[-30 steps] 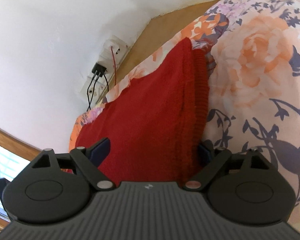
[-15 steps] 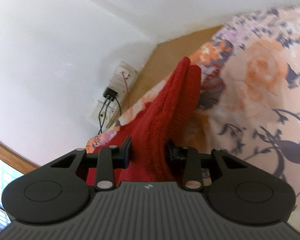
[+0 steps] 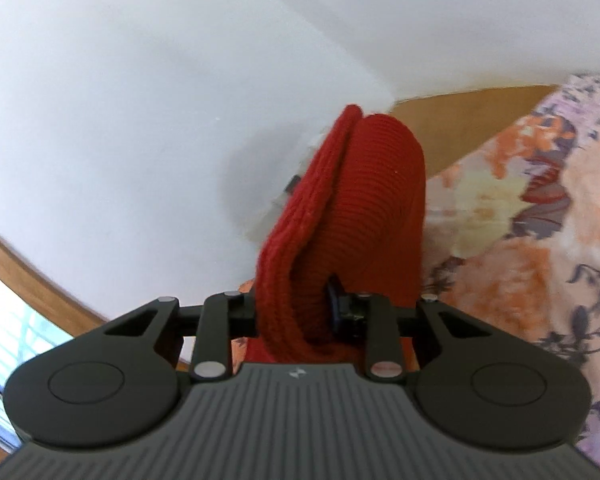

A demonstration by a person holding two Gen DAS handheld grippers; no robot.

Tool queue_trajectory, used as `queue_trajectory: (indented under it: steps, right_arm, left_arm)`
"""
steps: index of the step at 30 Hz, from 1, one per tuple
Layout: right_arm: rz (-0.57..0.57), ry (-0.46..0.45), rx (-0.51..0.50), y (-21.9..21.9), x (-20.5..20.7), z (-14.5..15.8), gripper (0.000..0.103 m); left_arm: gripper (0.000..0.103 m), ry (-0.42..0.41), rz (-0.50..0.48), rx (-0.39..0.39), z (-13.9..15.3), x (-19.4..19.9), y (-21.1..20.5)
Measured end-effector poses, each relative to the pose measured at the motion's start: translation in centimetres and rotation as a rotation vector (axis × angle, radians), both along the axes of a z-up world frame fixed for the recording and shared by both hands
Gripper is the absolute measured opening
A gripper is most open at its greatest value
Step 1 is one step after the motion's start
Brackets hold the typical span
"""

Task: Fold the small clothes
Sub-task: 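Close the right gripper on one end of the bundle and lift it, then fold the lifted end over the bundle and open the right gripper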

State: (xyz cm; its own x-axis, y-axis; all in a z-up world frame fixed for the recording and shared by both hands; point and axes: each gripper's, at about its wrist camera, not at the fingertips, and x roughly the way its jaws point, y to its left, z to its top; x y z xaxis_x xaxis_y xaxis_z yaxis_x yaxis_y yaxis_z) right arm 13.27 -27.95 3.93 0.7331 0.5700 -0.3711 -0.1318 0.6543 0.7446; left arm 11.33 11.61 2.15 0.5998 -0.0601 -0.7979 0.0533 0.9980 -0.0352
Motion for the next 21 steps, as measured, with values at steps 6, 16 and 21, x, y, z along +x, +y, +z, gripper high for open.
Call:
queue_trajectory:
  steps: [6, 16, 21]
  right_arm:
    - [0.055, -0.031, -0.043, 5.3, 1.1, 2.2, 0.029]
    - [0.195, 0.072, -0.166, 15.5, 4.6, -1.5, 0.024]
    - [0.247, 0.114, -0.24, 20.1, 4.4, -5.0, 0.023]
  left_arm:
    - [0.075, 0.005, -0.003, -0.028, -0.3, 0.3, 2.2]
    - [0.075, 0.011, 0.005, -0.077, -0.7, 0.6, 5.7]
    - [0.075, -0.006, -0.004, -0.083, -0.6, 0.7, 6.1]
